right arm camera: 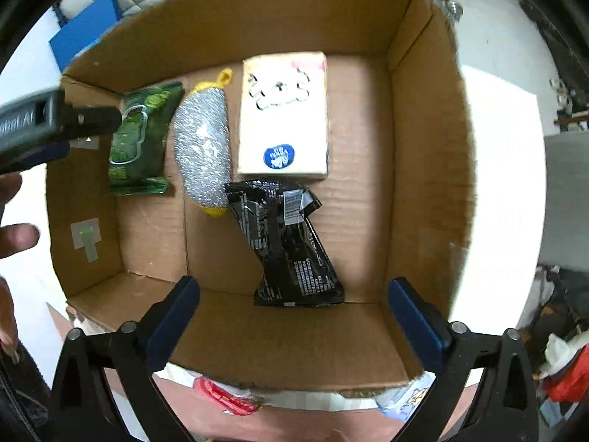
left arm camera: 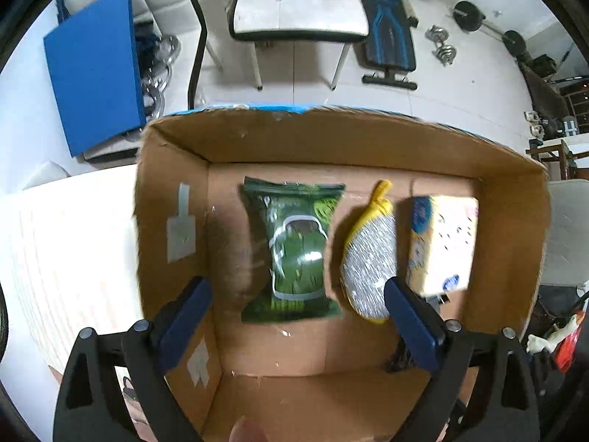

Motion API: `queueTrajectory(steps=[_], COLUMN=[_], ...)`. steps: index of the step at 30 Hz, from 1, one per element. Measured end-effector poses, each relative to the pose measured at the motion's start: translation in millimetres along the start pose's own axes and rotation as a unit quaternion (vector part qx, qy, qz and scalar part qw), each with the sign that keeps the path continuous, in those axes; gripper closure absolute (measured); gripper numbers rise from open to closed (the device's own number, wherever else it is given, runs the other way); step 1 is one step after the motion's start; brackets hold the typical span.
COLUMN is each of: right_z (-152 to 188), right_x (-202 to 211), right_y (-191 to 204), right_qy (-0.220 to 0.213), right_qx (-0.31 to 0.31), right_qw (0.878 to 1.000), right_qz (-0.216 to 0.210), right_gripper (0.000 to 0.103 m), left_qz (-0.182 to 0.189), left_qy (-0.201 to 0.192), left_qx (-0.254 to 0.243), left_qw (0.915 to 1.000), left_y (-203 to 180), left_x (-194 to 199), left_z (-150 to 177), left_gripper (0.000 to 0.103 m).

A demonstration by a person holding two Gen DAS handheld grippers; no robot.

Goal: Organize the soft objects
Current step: 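Carry both bags into the box and open both tools, then grasp the red snack bag with the left tool while the right tool grasps the blue tissue pack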

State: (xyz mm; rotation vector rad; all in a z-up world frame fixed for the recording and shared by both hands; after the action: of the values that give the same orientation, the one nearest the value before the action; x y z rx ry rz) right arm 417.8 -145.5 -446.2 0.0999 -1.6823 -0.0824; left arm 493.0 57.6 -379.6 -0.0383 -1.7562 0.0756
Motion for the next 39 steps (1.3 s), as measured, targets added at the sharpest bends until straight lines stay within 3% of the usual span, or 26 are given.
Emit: queueTrajectory(steps=[4, 10, 20, 25, 28, 31, 33, 35, 39], right_z=[4.2, 22.1, 51.2, 92.8, 125.0, 155.2, 169.3, 182.4, 198.2], right_x=[20.1, 46.5, 106.0, 130.3, 128.2, 110.2, 93.7, 72.3, 32.2], right_y=[0.3, 2.4, 14.2, 2.1, -24.9, -69.3, -93.0, -117.1, -141.3], right_qy=[-0.037, -0.068, -0.132, -0.141, -0.126, -0.090, -0.068, -0.037, 0.000], right_qx=[0.024, 0.024, 0.038, 0.084, 0.106, 0.118, 0.114, 0.106, 0.106], right_qw=[0.999, 0.997, 0.990, 0.986, 0.986, 0.988, 0.990, 0.992, 0.992], right_qz=[0.018, 0.009, -0.023, -0.025, -0.007, 0.040, 0.054, 0.062, 0.063], right_gripper=[0.000, 0.000, 0.000, 0.000, 0.000, 0.000, 0.000, 0.000, 0.000], left_qz=[0.010, 0.027, -0.005, -0.016, 0.004, 0.058, 0.064, 0.072, 0.070], left_qy=[-0.031, -0.064, -0.127, -0.161, -0.123, -0.043, -0.010, 0.029, 0.067], left_qx=[0.000, 0.016, 0.013, 0.057, 0.093, 0.148, 0.182, 0.192, 0.206], left_qw=[0.9995, 0.9975, 0.9919, 0.9851, 0.9881, 0.9864, 0.9810, 0.9783, 0.9738], left_y=[0.4, 2.1, 2.1, 4.2, 1.3, -7.7, -9.5, -17.4, -28.1], left_x=[23.1, 57.0, 124.1, 156.4, 136.3, 91.2, 61.2, 30.6, -6.7], left_z=[18.0, 49.3, 82.5, 124.9, 176.5, 231.9, 260.3, 283.4, 315.2], left_gripper=[0.002, 0.002, 0.002, 0.002, 0.002, 0.008, 0.019, 0.024, 0.024])
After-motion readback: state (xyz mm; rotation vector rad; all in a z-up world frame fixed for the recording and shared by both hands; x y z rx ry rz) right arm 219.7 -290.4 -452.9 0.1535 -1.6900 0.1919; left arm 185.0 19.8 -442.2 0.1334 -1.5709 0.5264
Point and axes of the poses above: each gripper's, at about its wrist camera, not at the fingertips, and x roughly against the way its jaws point, y to its left, z to its underside, the point moved 8 cm from there along -x, roughly the way its jaws point, and after that the axes turned 11 degrees about -y, right-handed, at the moved point
